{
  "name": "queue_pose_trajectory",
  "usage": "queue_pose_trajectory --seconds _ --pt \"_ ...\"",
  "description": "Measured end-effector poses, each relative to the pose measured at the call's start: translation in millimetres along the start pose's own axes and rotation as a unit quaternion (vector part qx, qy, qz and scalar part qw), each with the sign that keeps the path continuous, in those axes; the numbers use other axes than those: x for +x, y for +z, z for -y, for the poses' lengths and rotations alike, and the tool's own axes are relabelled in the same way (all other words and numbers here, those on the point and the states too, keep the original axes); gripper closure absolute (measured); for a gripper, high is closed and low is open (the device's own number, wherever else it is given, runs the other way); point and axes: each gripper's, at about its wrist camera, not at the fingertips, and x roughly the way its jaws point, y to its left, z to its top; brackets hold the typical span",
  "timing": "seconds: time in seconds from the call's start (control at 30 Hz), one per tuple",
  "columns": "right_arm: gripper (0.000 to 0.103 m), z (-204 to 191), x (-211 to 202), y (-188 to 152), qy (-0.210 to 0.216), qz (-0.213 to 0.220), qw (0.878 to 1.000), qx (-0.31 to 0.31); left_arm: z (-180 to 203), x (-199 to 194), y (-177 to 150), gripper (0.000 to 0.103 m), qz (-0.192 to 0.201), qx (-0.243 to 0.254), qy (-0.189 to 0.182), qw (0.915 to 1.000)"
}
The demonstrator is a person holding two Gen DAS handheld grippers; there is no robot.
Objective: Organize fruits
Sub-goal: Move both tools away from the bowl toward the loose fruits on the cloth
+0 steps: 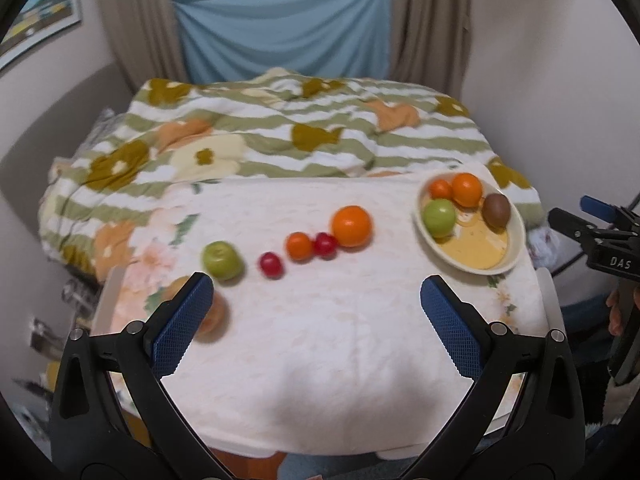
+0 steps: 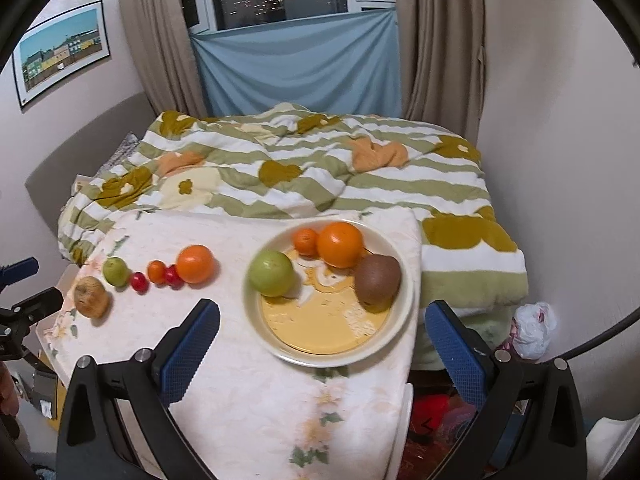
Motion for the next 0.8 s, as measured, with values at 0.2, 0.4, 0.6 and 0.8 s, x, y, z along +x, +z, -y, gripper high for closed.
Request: queue_pose_trajectory --seconds 0.2,0.4,0.6,0.8 --pt "0.001 -37.1 -6.3 11.7 -0.004 0.017 0.999 -0.032 -54.7 -20.7 -11.1 0.0 0.014 -0.048 0.033 0.9982" --pt "0.0 -78.6 6.8 22.7 0.012 0.012 0.999 -0.047 -109.4 -22.8 -17.0 0.0 0.011 -0.077 0.051 0.9956" --pt "0.001 -123.6 29.5 31.2 0.028 0.001 0.998 -0.058 -152.5 -11.0 -18.8 0.0 -0.005 -0.088 0.055 0.9946" --pt "0.001 -162.0 58.2 35.9 0.034 -0.019 0.997 -0.066 -184.6 12.7 -18.0 0.0 -0.029 -0.093 0.047 0.9942"
